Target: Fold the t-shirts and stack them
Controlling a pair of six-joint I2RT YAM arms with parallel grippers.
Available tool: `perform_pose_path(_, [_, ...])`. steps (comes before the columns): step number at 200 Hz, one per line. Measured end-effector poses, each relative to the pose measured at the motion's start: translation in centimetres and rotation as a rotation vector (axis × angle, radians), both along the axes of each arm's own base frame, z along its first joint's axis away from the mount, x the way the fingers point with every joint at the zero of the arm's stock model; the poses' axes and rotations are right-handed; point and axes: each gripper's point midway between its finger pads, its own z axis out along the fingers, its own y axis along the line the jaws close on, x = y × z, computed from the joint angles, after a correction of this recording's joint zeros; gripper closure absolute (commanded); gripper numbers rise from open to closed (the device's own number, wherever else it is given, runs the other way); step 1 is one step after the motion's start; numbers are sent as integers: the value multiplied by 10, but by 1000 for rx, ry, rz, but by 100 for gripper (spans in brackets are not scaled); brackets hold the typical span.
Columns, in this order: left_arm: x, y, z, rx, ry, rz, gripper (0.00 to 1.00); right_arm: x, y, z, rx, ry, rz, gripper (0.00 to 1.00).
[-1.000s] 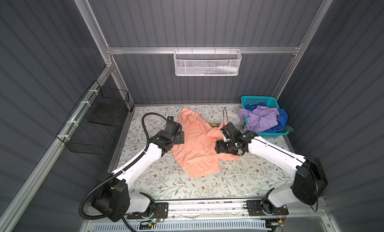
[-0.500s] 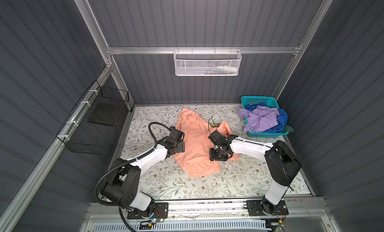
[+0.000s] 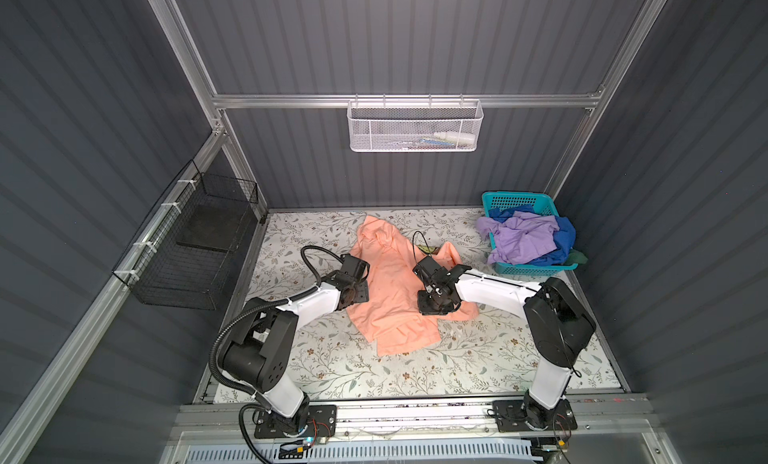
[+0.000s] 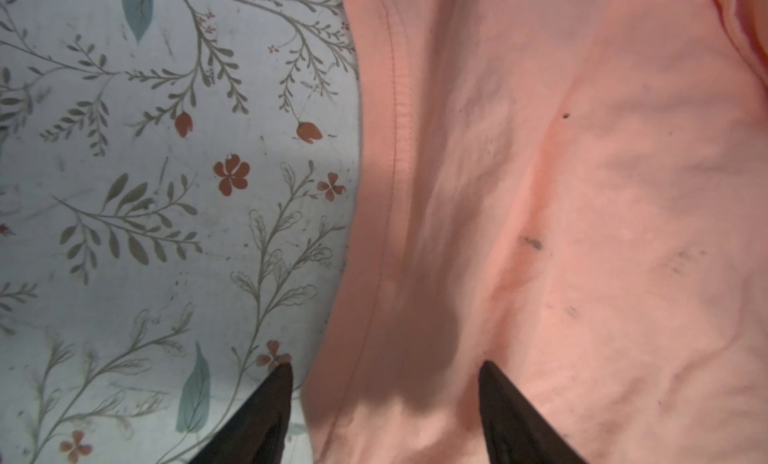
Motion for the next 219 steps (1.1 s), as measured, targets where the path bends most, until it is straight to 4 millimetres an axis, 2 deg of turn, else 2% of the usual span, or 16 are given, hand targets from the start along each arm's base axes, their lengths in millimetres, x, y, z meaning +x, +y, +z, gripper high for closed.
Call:
perform_pose_path(39, [3,-3,-10,-20,21,4,37,0,-3,-1,-17,-5,2,79])
perform_pose_path(71, [9,-9,-16,-34,29,-3,41,1,-3,-1,-18,-9,8,100])
perform_pose_path(118, [21,-17,-17,-61,18,9,67,-2,-6,-5,-15,-10,13,100])
perform_pose_path(146, [34,-25,-19,-83,10,13,100,-5,-11,-4,-16,-21,10,100])
perform_pose_path(187, [39,-30,-18,-98,11,21,100,-3,-15,10,12,-88,-17,100])
perform_pose_path(219, [38,-23,-18,-86,31,35,100,-7,-24,14,32,-121,-39,100])
